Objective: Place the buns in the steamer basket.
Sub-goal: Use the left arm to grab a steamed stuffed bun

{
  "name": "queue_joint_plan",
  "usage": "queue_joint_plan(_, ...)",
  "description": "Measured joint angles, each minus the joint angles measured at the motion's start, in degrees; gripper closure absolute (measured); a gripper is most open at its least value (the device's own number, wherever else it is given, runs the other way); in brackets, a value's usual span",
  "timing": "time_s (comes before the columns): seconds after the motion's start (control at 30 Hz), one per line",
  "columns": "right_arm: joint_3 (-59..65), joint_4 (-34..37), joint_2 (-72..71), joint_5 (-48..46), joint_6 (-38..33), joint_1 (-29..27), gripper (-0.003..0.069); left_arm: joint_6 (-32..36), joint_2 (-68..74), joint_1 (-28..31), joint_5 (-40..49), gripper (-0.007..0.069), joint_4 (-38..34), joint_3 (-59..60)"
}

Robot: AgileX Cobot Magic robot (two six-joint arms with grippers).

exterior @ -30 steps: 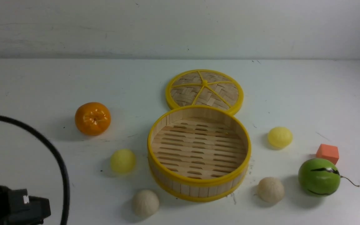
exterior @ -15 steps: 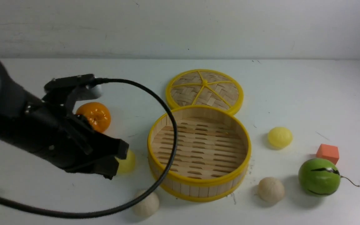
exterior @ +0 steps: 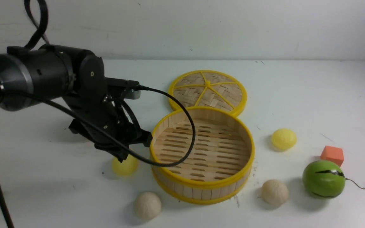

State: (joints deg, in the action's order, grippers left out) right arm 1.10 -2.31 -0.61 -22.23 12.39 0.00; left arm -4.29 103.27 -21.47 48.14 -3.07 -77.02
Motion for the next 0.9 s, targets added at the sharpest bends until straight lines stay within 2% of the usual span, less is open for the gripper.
queue_joint_plan(0.37,0.0,0.0,0.0,0.0,0.0,0.0,0.0418,-0.05,6.21,0.56,-2.16,0.0412,5.11,-2.97)
queue_joint_plan(0.53,0.0,0.0,0.0,0.0,0.0,0.0,0.0418,-0.05,7.76,0.56,-3.32,0.0389,6.61,-2.97)
queue_joint_plan(0.9,0.0,0.0,0.0,0.0,0.0,0.0,0.0418,-0.05,8.56,0.56,-3.8,0.0387,6.81,-3.03)
